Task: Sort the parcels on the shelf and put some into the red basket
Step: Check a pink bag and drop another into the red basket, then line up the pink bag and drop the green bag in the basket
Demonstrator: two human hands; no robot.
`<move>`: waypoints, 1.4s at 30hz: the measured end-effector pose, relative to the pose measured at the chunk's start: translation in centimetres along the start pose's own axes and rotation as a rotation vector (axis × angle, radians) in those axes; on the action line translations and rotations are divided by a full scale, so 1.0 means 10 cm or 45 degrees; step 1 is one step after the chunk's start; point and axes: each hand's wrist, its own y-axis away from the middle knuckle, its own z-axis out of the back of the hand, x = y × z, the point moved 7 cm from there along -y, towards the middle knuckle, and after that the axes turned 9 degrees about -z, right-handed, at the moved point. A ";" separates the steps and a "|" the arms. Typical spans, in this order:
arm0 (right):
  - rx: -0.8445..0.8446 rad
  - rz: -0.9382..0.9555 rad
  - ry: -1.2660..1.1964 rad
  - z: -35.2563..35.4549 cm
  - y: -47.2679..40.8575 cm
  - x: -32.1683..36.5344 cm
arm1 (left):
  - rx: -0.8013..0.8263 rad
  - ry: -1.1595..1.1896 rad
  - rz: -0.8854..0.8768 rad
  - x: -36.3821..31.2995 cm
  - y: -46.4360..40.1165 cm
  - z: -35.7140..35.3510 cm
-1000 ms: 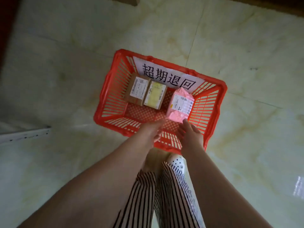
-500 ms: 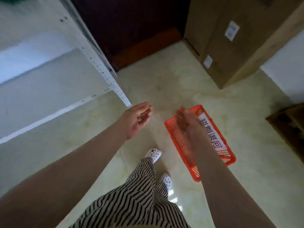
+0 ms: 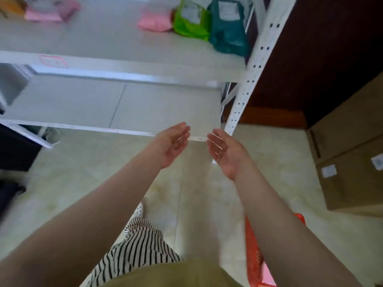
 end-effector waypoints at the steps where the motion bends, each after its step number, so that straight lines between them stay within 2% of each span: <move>1: 0.032 0.011 0.037 -0.28 -0.06 0.05 | 0.003 0.016 -0.023 -0.20 -0.07 0.11; 6: 0.107 0.077 0.090 -1.81 -0.51 0.18 | 0.025 0.052 -0.149 -1.44 -0.58 0.80; 11: 0.110 0.033 0.044 -3.19 -1.00 0.11 | -0.022 0.105 -0.210 -2.59 -1.05 1.54; 17: 0.012 0.058 0.004 -4.03 -1.39 0.30 | -0.067 0.090 -0.240 -3.36 -1.49 1.90; 24: -0.235 0.113 -0.122 -4.26 -1.86 0.74 | -0.038 0.069 -0.182 -3.71 -2.11 1.76; 30: -0.470 0.261 -0.279 -4.07 -2.26 1.30 | 0.019 -0.092 -0.085 -3.77 -2.69 1.39; 38: -0.740 0.350 -0.277 -3.80 -2.69 1.76 | 0.106 -0.230 -0.046 -3.85 -3.40 0.90; 42: -0.768 0.373 -0.283 -3.74 -2.80 1.86 | 0.179 -0.351 0.015 -3.75 -3.59 0.54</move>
